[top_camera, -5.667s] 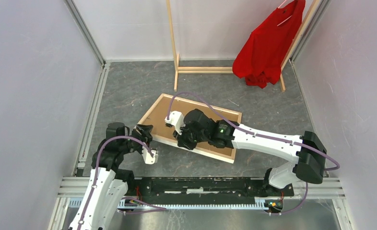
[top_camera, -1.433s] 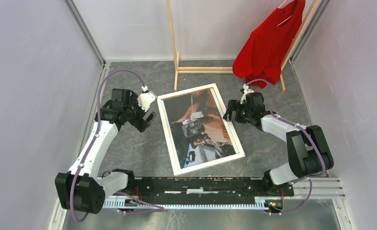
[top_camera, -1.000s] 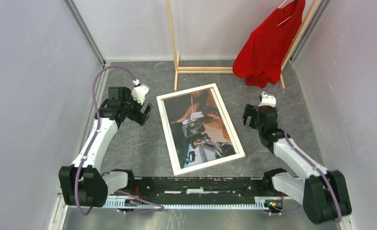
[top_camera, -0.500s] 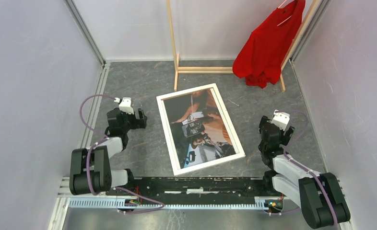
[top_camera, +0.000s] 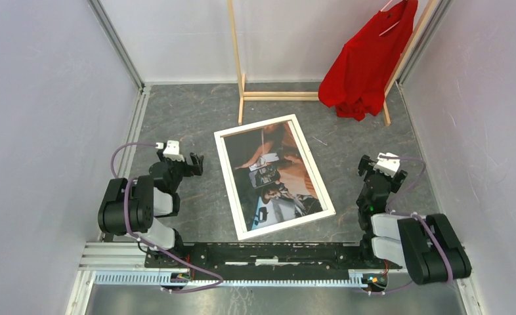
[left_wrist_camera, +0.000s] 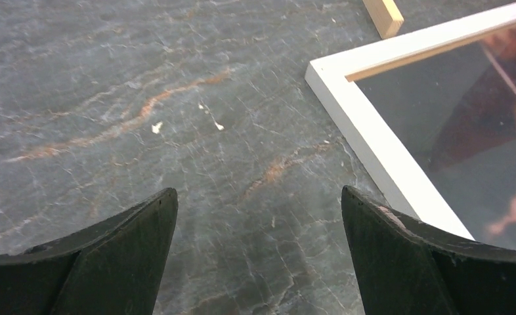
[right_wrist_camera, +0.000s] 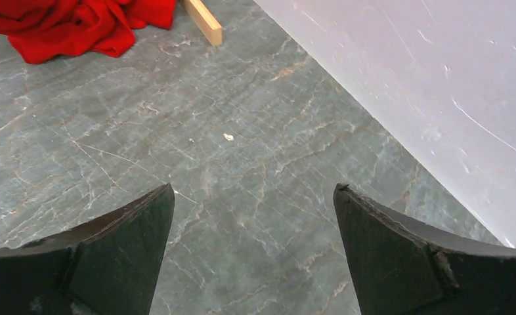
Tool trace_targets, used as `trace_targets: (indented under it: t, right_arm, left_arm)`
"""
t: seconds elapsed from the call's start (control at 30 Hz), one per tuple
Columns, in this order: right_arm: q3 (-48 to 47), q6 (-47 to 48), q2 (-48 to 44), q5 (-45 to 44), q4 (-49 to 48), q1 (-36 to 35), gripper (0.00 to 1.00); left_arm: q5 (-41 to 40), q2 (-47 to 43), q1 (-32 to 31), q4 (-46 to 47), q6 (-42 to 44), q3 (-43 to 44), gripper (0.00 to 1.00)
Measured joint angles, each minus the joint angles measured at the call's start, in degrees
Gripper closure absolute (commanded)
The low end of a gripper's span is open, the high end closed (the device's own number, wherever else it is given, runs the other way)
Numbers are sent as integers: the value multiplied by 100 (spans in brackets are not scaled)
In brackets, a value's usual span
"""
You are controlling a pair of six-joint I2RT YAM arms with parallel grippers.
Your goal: Put the photo into the frame
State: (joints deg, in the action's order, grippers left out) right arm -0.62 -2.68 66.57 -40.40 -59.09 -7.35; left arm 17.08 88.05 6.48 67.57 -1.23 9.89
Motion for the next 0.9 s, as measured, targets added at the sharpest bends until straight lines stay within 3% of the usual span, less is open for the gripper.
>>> trace_targets:
  t: [0.23,0.9]
  right_arm:
    - [-9,651,1165,837,-1768,-2,2]
    - [4,966,1255,1351,-1799,2,2]
  left_arm:
    - [-55,57,-208,133,2,144,0]
    - [-118,57,-275,157,2,227,0]
